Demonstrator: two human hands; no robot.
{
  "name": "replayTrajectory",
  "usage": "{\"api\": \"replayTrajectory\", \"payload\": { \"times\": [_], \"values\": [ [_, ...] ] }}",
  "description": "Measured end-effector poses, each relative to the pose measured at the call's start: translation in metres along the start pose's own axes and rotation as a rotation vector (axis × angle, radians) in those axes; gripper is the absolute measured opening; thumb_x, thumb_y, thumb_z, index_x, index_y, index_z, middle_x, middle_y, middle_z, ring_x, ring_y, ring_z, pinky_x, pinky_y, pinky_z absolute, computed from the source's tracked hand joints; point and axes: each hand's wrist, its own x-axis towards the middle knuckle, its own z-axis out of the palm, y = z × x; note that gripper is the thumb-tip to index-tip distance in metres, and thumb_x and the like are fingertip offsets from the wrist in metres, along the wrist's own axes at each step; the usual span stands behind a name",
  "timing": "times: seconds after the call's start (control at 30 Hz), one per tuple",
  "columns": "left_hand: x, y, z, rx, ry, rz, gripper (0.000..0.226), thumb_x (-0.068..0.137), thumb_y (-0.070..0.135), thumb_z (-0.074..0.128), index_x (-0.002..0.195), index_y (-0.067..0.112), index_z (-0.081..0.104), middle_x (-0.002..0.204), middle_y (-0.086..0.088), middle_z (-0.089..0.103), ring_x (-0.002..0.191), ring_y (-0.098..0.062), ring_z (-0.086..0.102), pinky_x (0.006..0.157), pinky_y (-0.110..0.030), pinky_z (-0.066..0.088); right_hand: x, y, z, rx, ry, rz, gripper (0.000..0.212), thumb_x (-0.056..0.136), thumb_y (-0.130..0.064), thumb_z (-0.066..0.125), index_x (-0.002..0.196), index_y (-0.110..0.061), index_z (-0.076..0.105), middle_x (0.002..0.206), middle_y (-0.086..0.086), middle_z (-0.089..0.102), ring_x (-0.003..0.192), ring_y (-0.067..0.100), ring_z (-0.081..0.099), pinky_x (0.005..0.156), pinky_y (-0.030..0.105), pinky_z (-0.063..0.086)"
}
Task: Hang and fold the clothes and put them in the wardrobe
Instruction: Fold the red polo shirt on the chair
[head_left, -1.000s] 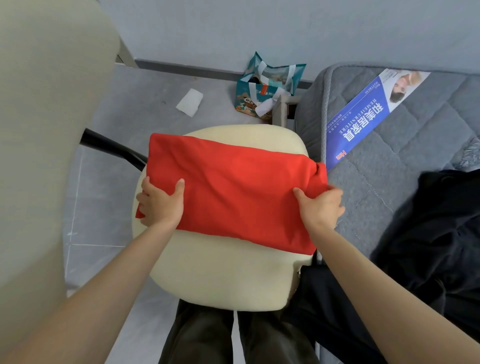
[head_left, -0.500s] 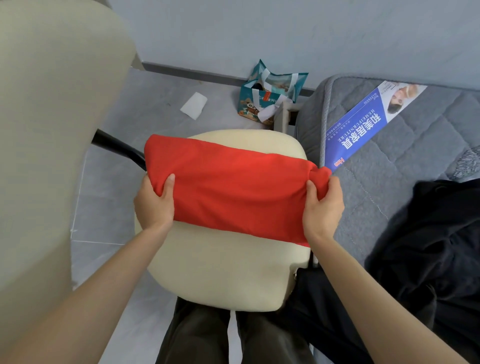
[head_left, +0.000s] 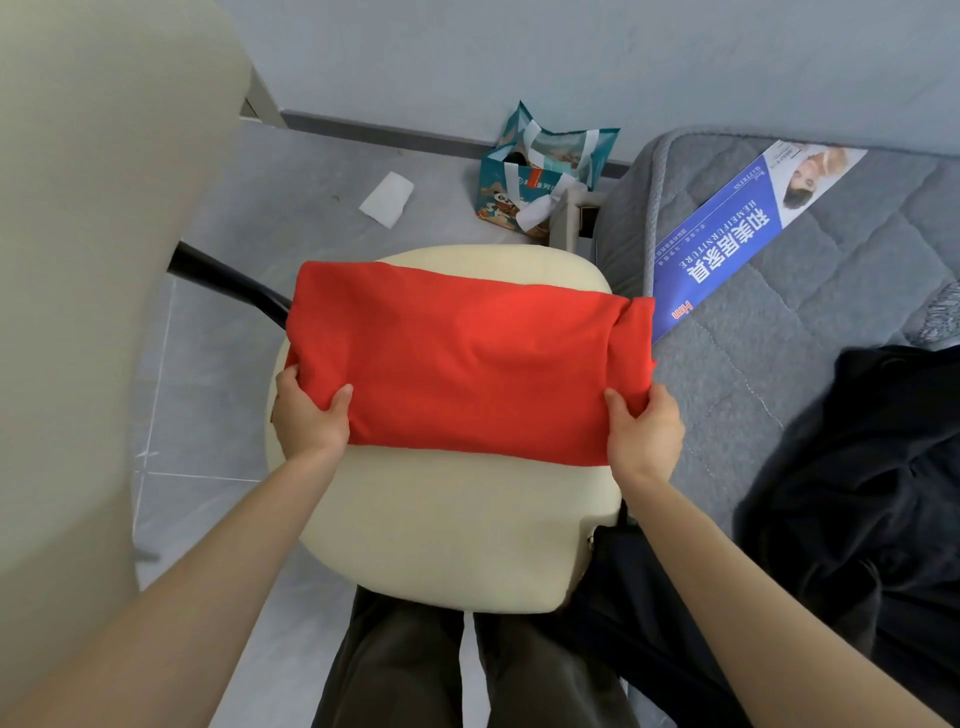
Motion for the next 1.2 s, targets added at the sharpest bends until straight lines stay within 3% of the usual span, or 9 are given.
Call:
{"api": "replayTrajectory", "payload": {
  "times": [0.1, 0.17, 0.3, 0.47, 0.63, 0.8, 0.93, 1.07, 1.2],
  "values": [
    [-0.011, -0.002, 0.001, 0.078, 0.075, -0.007, 0.068, 0.084, 0.016, 0.070, 0.141, 0.009, 0.034, 0.136, -0.022, 0.042, 0.123, -0.039, 0.044, 0.102, -0.047, 0.038, 0.008, -0.002, -0.003, 0.063, 0.006, 0.003, 0.011, 0.093, -0.019, 0.058, 0.095, -0.010, 0.052, 0.100, 0.011, 0.056, 0.092, 0.027, 0.051, 0.081, 0.039, 0.041],
    [-0.020, 0.003, 0.003, 0.216, 0.164, 0.034, 0.072, 0.082, 0.013, 0.072, 0.142, 0.012, 0.032, 0.135, -0.024, 0.035, 0.123, -0.042, 0.038, 0.099, -0.051, 0.034, 0.008, -0.003, -0.002, 0.044, -0.015, 0.007, 0.029, 0.091, -0.011, 0.058, 0.119, -0.006, 0.053, 0.119, 0.014, 0.056, 0.111, 0.031, 0.050, 0.092, 0.039, 0.038],
    [-0.024, 0.035, 0.013, 0.393, 0.077, 0.587, 0.061, 0.088, 0.019, 0.064, 0.143, 0.018, 0.038, 0.141, -0.018, 0.037, 0.130, -0.034, 0.035, 0.108, -0.048, 0.028, -0.015, -0.005, -0.001, -0.080, 0.231, -0.294, 0.031, 0.083, -0.015, 0.065, 0.112, -0.012, 0.052, 0.105, 0.010, 0.054, 0.098, 0.032, 0.047, 0.081, 0.039, 0.035],
    [-0.004, 0.100, 0.055, 0.682, -0.305, 0.835, 0.055, 0.098, 0.038, 0.046, 0.149, 0.035, 0.025, 0.159, -0.008, 0.012, 0.146, -0.034, 0.005, 0.116, -0.056, 0.008, -0.067, -0.003, 0.016, 0.035, -0.182, -0.186, 0.032, 0.090, -0.042, 0.058, 0.112, -0.036, 0.036, 0.061, -0.007, 0.058, 0.058, 0.011, 0.057, 0.058, 0.035, 0.042],
    [0.012, 0.122, 0.077, 1.051, -0.374, 0.794, 0.056, 0.095, 0.055, 0.040, 0.146, 0.041, 0.024, 0.150, -0.012, 0.026, 0.139, -0.034, 0.024, 0.108, -0.067, -0.002, -0.083, -0.010, 0.038, 0.289, -0.634, 0.181, 0.064, 0.093, -0.045, 0.052, 0.141, -0.048, 0.010, 0.103, -0.005, 0.058, 0.098, 0.023, 0.060, 0.093, 0.048, 0.050],
    [0.004, 0.100, 0.066, 0.946, -0.285, 0.785, 0.050, 0.095, 0.051, 0.044, 0.137, 0.024, 0.037, 0.122, -0.017, 0.053, 0.111, -0.037, 0.054, 0.094, -0.045, 0.039, -0.060, -0.023, 0.047, 0.412, -0.451, 0.164, 0.057, 0.095, -0.021, 0.054, 0.143, -0.031, 0.024, 0.124, 0.006, 0.049, 0.110, 0.025, 0.054, 0.101, 0.047, 0.045],
    [0.001, 0.064, 0.045, 0.822, -0.333, 0.498, 0.055, 0.091, 0.054, 0.050, 0.127, 0.014, 0.042, 0.117, -0.017, 0.061, 0.108, -0.038, 0.058, 0.084, -0.041, 0.046, -0.031, -0.031, 0.034, 0.205, -0.387, -0.127, 0.056, 0.091, -0.008, 0.053, 0.141, -0.026, 0.035, 0.125, 0.009, 0.049, 0.098, 0.022, 0.053, 0.098, 0.037, 0.042],
    [-0.010, 0.026, 0.031, 0.397, -0.583, 0.043, 0.058, 0.085, 0.053, 0.061, 0.125, 0.011, 0.055, 0.122, -0.010, 0.063, 0.108, -0.029, 0.061, 0.090, -0.039, 0.052, -0.004, -0.039, 0.024, 0.188, -0.443, -0.228, 0.060, 0.090, -0.009, 0.057, 0.138, -0.030, 0.028, 0.100, -0.005, 0.054, 0.084, 0.015, 0.055, 0.084, 0.036, 0.047],
    [-0.010, 0.028, 0.033, -0.107, -0.353, -0.105, 0.051, 0.085, 0.042, 0.066, 0.116, 0.002, 0.061, 0.115, -0.012, 0.066, 0.103, -0.026, 0.063, 0.092, -0.038, 0.051, 0.010, -0.051, 0.027, 0.201, -0.499, -0.001, 0.055, 0.090, -0.036, 0.063, 0.131, -0.020, 0.031, 0.122, 0.007, 0.055, 0.096, 0.016, 0.058, 0.080, 0.029, 0.047]
  ]
}}
